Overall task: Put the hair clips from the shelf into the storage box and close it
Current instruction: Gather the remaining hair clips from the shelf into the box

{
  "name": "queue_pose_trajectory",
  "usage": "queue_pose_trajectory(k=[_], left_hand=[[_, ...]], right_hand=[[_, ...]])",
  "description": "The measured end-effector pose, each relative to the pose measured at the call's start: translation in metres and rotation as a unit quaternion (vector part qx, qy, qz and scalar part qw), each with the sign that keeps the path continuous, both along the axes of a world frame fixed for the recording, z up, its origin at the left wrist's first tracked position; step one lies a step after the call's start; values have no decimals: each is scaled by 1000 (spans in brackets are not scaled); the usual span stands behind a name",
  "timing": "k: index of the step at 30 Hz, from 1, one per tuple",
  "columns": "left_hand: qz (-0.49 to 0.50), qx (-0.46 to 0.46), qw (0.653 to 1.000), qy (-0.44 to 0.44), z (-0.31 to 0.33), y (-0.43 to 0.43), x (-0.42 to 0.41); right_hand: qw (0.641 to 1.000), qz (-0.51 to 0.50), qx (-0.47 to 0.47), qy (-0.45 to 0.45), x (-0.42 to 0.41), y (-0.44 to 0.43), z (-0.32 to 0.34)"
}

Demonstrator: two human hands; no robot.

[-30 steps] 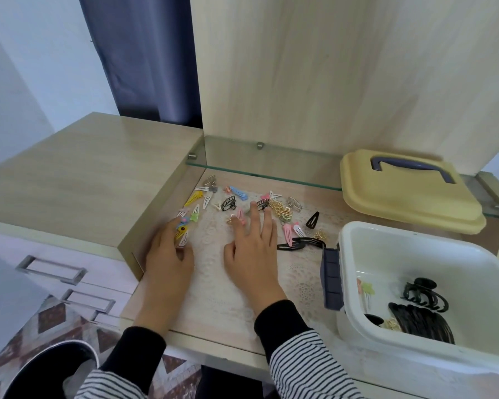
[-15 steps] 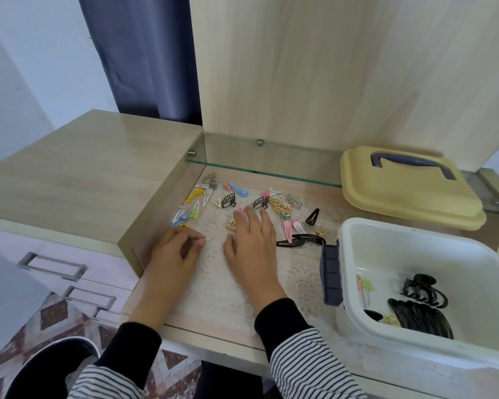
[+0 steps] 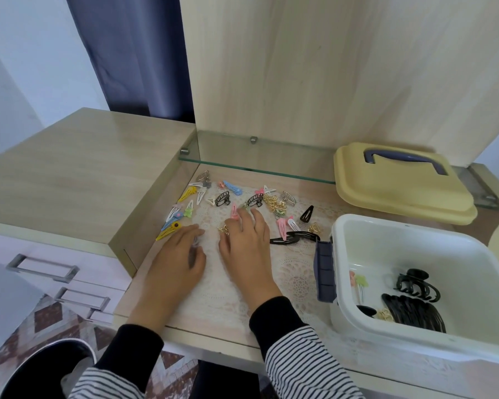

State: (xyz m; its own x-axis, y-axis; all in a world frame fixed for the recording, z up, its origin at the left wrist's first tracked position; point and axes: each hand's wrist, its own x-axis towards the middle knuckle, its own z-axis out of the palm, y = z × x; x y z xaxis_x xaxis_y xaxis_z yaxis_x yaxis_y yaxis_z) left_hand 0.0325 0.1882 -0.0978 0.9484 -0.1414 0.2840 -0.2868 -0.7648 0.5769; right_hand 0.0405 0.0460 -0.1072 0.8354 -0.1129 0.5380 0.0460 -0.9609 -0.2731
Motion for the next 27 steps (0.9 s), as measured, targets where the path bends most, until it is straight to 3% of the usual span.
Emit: queue_pose_trajectory(k=[8,19,23,27], left_hand=[[10,-54,998,23,3,2,-3],[0,-46,997,-60,0,6,1],[19,-99,994,-30,3,7,3],[34,-177,982,57,13,12,8]], right_hand=[[1000,30,0,-1,-4,1,5],[998,61,8,-4,-10,2,13],[998,57,29,-7,-12,5,19],[985,99,139,-9,-18,11,43]])
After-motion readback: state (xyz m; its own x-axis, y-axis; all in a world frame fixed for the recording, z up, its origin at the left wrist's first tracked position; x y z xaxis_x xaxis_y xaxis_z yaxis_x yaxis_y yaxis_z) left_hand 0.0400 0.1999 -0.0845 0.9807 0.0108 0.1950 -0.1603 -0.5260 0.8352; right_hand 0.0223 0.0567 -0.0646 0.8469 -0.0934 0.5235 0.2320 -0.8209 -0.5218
